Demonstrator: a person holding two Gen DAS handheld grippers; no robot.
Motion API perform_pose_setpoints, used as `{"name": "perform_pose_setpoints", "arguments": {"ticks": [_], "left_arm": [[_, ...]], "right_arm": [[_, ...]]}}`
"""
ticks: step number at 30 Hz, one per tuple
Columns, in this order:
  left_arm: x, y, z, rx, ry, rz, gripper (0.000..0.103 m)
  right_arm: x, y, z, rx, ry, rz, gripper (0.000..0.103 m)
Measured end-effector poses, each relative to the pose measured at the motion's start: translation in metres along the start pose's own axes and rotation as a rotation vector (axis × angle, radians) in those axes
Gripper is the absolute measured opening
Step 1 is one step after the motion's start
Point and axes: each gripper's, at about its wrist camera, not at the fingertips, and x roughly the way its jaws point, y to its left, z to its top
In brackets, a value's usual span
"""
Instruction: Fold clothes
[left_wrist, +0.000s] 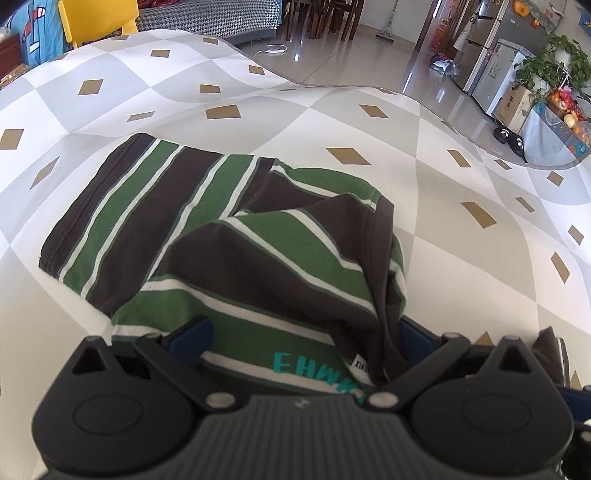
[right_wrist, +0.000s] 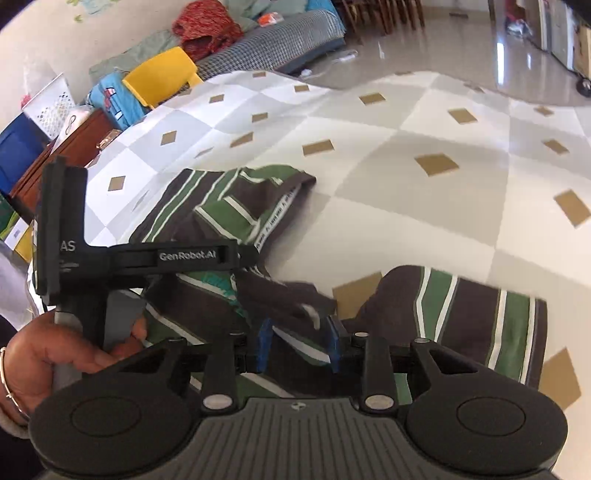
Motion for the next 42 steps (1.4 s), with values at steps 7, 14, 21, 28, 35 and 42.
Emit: {"name": "perform_pose_setpoints", "arguments": {"ticks": [7,14,21,28,35,42], "left_arm": [[0.001,-0.003,-0.001,0.012,-0.004,0.013,0.103],[0.001,-0.002,-0.002,0.017,-0.009,0.019,0.103],[0.001,-0.002,-0.003,0.018,-0.01,0.021,0.103],[0.001,-0.002,-0.002,0.018,-0.007,0.02,0.103],[0.003,-0.004,-0.002,0.019,-0.011,0.036,0.103],[0.003,-0.002,0.0,-0.002,-0.013,0.035,0.103]], "right_arm": [[-0.004,0.001,-0.025,0.002,0.069,0.072,0.036],[-0.006,-0.012,-0.014,0.143,-0.034,0.098,0.038],[0.012,-0.003,-0.007,0.067,-0.058,0.004,0.039],[0.032,0.007,-0.009,-0.029,-0.053,-0.053,0.039],[0.036,0.008,-0.009,-0.042,-0.069,-0.077,0.037],[0.038,0.007,-0.007,-0.038,-0.079,-0.085,0.017]]}}
